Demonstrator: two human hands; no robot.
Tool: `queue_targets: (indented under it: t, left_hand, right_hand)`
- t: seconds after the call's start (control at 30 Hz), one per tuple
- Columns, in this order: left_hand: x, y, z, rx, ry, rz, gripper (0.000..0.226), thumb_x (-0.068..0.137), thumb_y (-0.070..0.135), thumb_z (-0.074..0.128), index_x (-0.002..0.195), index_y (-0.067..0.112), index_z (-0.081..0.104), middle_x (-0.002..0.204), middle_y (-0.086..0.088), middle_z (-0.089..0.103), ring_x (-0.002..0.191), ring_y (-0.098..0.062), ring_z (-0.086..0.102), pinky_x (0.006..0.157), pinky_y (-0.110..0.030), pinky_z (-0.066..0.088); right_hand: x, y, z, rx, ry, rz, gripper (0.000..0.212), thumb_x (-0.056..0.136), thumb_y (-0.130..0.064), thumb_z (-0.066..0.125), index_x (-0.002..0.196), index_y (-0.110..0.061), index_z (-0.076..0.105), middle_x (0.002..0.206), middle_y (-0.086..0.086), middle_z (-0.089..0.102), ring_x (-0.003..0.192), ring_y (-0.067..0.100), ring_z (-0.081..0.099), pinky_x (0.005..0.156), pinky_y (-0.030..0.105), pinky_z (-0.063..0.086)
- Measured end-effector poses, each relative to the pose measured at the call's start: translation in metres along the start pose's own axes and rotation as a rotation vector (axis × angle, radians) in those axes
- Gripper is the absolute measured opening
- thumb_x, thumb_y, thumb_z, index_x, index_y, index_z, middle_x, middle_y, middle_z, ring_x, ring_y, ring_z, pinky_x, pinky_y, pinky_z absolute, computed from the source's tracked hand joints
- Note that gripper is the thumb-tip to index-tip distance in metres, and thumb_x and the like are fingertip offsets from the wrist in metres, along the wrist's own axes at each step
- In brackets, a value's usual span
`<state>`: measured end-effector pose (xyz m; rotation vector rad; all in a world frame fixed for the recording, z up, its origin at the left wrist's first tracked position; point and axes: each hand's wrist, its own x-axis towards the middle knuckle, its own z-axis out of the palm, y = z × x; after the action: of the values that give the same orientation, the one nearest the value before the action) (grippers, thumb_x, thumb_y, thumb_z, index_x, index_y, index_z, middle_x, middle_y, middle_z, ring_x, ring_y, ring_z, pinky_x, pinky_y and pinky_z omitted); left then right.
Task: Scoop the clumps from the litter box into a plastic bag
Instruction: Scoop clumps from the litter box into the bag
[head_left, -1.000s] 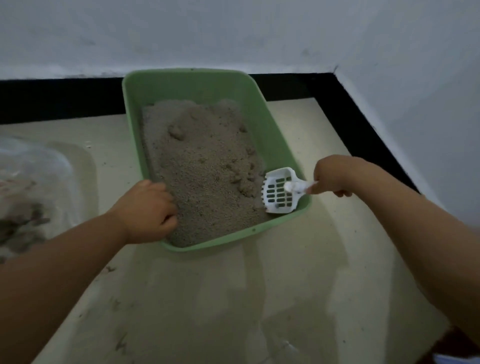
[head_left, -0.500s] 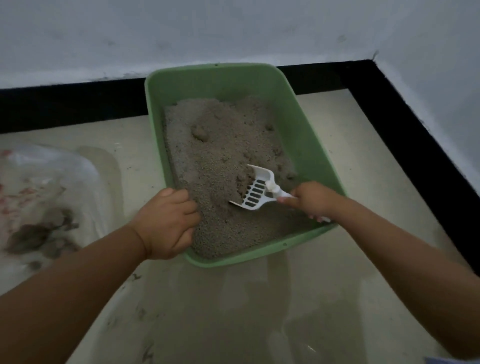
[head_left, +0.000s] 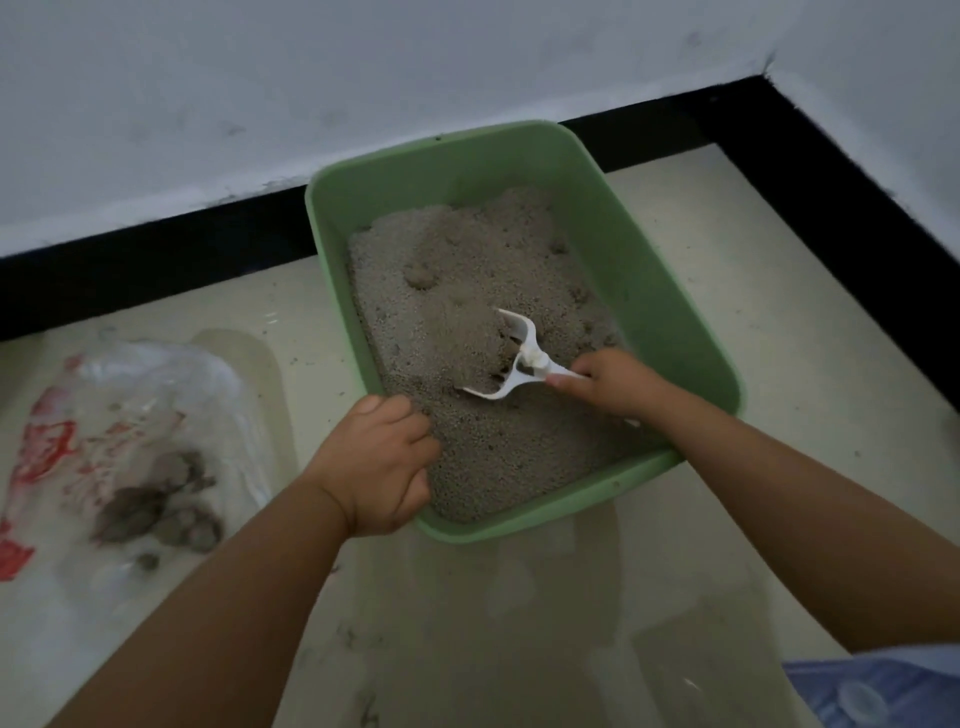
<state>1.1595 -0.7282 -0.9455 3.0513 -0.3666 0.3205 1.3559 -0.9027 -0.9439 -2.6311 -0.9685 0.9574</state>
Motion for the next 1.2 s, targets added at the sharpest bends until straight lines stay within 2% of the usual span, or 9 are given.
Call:
queue_targets:
  t: [0.13, 0.33, 0.47, 0.6, 0.77, 0.87, 1.0, 1.13, 1.2]
  left_hand:
    - [-0.001, 0.002, 0.000, 0.020, -0.012, -0.026, 0.029, 0.066, 0.028, 0.037, 0.050, 0.011, 0.055, 0.052, -0.007, 0.050, 0.065, -0.020, 0.028, 0.060, -0.030, 0.021]
    - [-0.002, 0.005, -0.004, 0.032, -0.025, -0.064, 0.030, 0.065, 0.027, 0.037, 0.050, 0.010, 0.057, 0.052, -0.008, 0.051, 0.065, -0.019, 0.027, 0.061, -0.030, 0.021]
    - [0.001, 0.006, -0.007, 0.052, -0.076, -0.058, 0.031, 0.065, 0.027, 0.036, 0.049, 0.010, 0.057, 0.051, -0.007, 0.051, 0.063, -0.022, 0.037, 0.060, -0.030, 0.021]
    - [0.004, 0.007, -0.012, 0.067, -0.158, -0.062, 0.034, 0.064, 0.028, 0.035, 0.047, 0.010, 0.058, 0.048, -0.005, 0.050, 0.047, -0.021, 0.051, 0.058, -0.030, 0.019]
    - [0.008, 0.009, -0.012, 0.050, -0.204, -0.089, 0.034, 0.063, 0.029, 0.035, 0.044, 0.012, 0.058, 0.047, -0.002, 0.050, 0.047, -0.021, 0.052, 0.058, -0.028, 0.018]
    - [0.008, 0.011, -0.011, 0.036, -0.198, -0.114, 0.034, 0.063, 0.028, 0.035, 0.043, 0.013, 0.058, 0.046, -0.001, 0.050, 0.047, -0.020, 0.053, 0.058, -0.028, 0.018]
    - [0.006, 0.014, -0.009, 0.019, -0.171, -0.157, 0.033, 0.063, 0.026, 0.035, 0.045, 0.012, 0.059, 0.049, -0.003, 0.052, 0.052, -0.022, 0.053, 0.060, -0.028, 0.021]
    - [0.002, 0.016, -0.003, -0.020, -0.084, -0.225, 0.032, 0.065, 0.023, 0.035, 0.046, 0.009, 0.057, 0.051, -0.006, 0.052, 0.066, -0.018, 0.033, 0.062, -0.029, 0.023]
    - [0.002, 0.017, -0.003, -0.018, -0.088, -0.226, 0.032, 0.065, 0.023, 0.035, 0.045, 0.010, 0.056, 0.050, -0.005, 0.051, 0.064, -0.018, 0.038, 0.064, -0.026, 0.032]
  right_hand:
    - [-0.008, 0.000, -0.003, 0.209, 0.075, 0.036, 0.045, 0.094, -0.036, 0.047, 0.055, -0.016, 0.037, 0.048, 0.003, 0.042, 0.025, 0.003, 0.043, 0.039, 0.019, 0.037]
    - [-0.019, -0.003, -0.008, 0.434, 0.236, 0.053, 0.045, 0.094, -0.037, 0.046, 0.054, -0.016, 0.039, 0.037, -0.001, 0.046, 0.021, 0.001, 0.041, 0.030, 0.010, 0.033]
    - [-0.023, -0.012, -0.004, 0.378, 0.273, 0.021, 0.045, 0.094, -0.033, 0.048, 0.054, -0.017, 0.036, 0.047, 0.001, 0.041, 0.035, 0.011, 0.046, 0.031, 0.010, 0.031]
    - [-0.026, -0.015, 0.000, 0.352, 0.253, 0.019, 0.042, 0.092, -0.033, 0.050, 0.057, -0.015, 0.040, 0.046, 0.002, 0.040, 0.024, 0.004, 0.044, 0.032, 0.013, 0.032]
    - [-0.032, -0.019, -0.003, 0.244, 0.229, 0.063, 0.045, 0.094, -0.037, 0.047, 0.056, -0.014, 0.037, 0.048, 0.002, 0.041, 0.041, 0.015, 0.043, 0.044, 0.023, 0.033]
    - [-0.036, -0.018, 0.001, 0.319, 0.199, 0.060, 0.044, 0.093, -0.037, 0.048, 0.056, -0.015, 0.039, 0.046, 0.002, 0.045, 0.027, 0.005, 0.045, 0.033, 0.012, 0.034]
    - [-0.037, -0.013, -0.001, 0.473, 0.302, 0.131, 0.047, 0.094, -0.038, 0.046, 0.055, -0.014, 0.039, 0.047, 0.006, 0.047, 0.018, 0.003, 0.040, 0.025, 0.011, 0.030]
    - [-0.041, -0.013, -0.001, 0.428, 0.286, 0.097, 0.044, 0.094, -0.037, 0.047, 0.056, -0.015, 0.039, 0.047, 0.002, 0.045, 0.020, 0.001, 0.041, 0.034, 0.016, 0.036]
    - [-0.042, -0.016, 0.000, 0.426, 0.269, 0.080, 0.042, 0.093, -0.036, 0.048, 0.057, -0.015, 0.040, 0.046, 0.001, 0.044, 0.020, 0.002, 0.041, 0.041, 0.020, 0.036]
